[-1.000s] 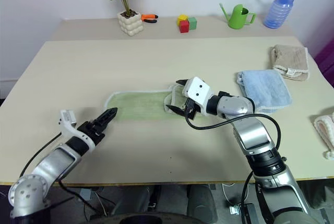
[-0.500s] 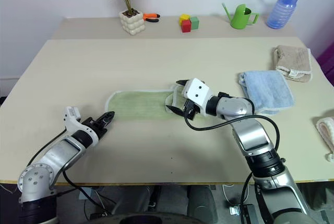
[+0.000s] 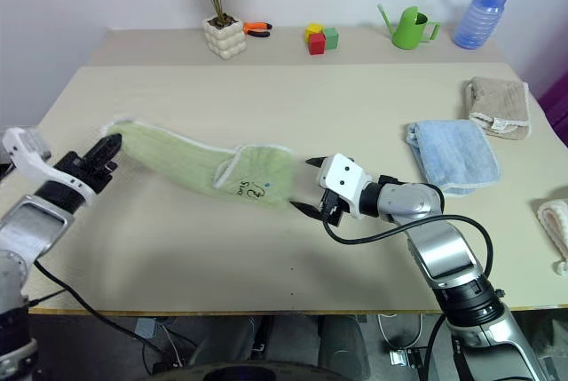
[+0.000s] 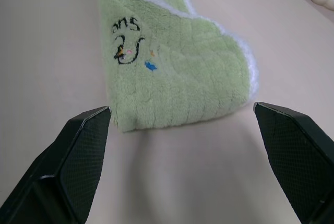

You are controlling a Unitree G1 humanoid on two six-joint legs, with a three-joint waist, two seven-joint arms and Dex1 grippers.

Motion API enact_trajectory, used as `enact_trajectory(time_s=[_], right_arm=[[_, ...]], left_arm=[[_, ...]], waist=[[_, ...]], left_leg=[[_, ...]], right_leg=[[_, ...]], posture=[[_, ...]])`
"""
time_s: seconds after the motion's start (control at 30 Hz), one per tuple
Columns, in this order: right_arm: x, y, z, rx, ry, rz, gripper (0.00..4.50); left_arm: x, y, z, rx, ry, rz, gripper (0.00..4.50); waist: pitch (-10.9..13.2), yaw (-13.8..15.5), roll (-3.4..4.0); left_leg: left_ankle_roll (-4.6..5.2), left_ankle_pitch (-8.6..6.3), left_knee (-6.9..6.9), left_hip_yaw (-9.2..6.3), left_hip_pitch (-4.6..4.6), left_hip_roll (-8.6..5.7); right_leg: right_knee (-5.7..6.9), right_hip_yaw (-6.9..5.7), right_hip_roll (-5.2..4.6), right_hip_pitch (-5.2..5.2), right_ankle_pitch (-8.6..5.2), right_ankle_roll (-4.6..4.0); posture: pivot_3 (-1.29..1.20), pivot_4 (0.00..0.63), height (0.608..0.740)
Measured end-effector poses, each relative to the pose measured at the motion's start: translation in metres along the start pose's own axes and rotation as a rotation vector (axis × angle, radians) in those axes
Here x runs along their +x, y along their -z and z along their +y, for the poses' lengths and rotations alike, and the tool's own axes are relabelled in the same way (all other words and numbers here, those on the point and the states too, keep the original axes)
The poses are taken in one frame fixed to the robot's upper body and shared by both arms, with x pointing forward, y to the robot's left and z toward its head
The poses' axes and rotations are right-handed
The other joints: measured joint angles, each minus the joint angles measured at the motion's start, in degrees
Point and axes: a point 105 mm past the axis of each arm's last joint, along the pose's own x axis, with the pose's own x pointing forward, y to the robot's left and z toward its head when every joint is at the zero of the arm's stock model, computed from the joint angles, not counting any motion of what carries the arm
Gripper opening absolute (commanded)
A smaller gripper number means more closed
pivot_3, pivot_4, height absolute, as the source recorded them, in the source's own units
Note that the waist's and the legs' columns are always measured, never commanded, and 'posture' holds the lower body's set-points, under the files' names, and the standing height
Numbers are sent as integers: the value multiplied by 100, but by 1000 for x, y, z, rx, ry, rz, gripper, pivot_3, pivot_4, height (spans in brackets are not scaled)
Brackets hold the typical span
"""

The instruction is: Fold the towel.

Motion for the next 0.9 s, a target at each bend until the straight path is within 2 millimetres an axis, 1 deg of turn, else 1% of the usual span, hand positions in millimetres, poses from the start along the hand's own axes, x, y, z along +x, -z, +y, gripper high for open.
enact_trajectory(time_s=[0.1,0.2,0.3,0.37,0.47,0.6,0.67,0.77,0.87,0.9], right_arm=[[1,-2,-1,-7,2,-6,4500],[1,-3,-2,-12,6,-7,4500],[2,-3,-2,-15,10,-8,4500],[3,-3,-2,-14,13,-12,4500],[4,-1,-3,-12,21,-6,4500],[4,0,-5,-14,40,0,4500],[4,1,-5,-12,46,2,4500],[3,4,-3,-1,47,10,4500],[3,5,-3,-1,49,11,4500],[3,5,-3,-1,49,11,4500]], left_arm=[[10,6,-32,157,170,80,30],[18,24,-70,276,363,174,30],[21,50,-107,364,565,273,30],[22,73,-125,402,668,342,30],[25,96,-136,429,734,402,30],[25,118,-150,461,810,458,30],[26,124,-150,471,812,472,30],[28,126,-150,481,804,472,30],[28,128,-152,471,806,475,923],[28,128,-152,468,804,475,1326]], waist=[[2,-7,-1],[2,-5,-1],[3,-9,-1],[3,-9,-1],[5,-36,-4],[6,-43,-5],[6,-51,-5],[6,-50,-6],[6,-50,-6],[6,-52,-6]], left_leg=[[0,0,-3,1,-1,0],[0,0,-7,1,-1,0],[0,0,-13,1,-1,1],[0,1,-16,2,0,1],[-4,4,-29,2,1,2],[-7,6,-45,1,4,2],[-8,7,-50,0,4,2],[-9,7,-52,-1,4,2],[-9,7,-52,-1,5,2],[-9,7,-52,-1,5,2]], right_leg=[[-2,0,0,-1,0,0],[-3,1,-1,-2,1,1],[-4,0,-1,-3,9,16],[-4,1,-1,-4,10,18],[-6,1,-1,-10,10,18],[-9,1,-2,-12,10,18],[-9,1,-2,-15,10,18],[-10,1,-2,-15,10,18],[-9,1,-3,-15,10,18],[-9,1,-2,-15,10,18]], posture=[[0,150,732],[0,150,732],[0,150,732],[0,150,732],[0,150,732],[0,150,732],[0,150,732],[0,150,732],[0,150,732],[0,150,732]])
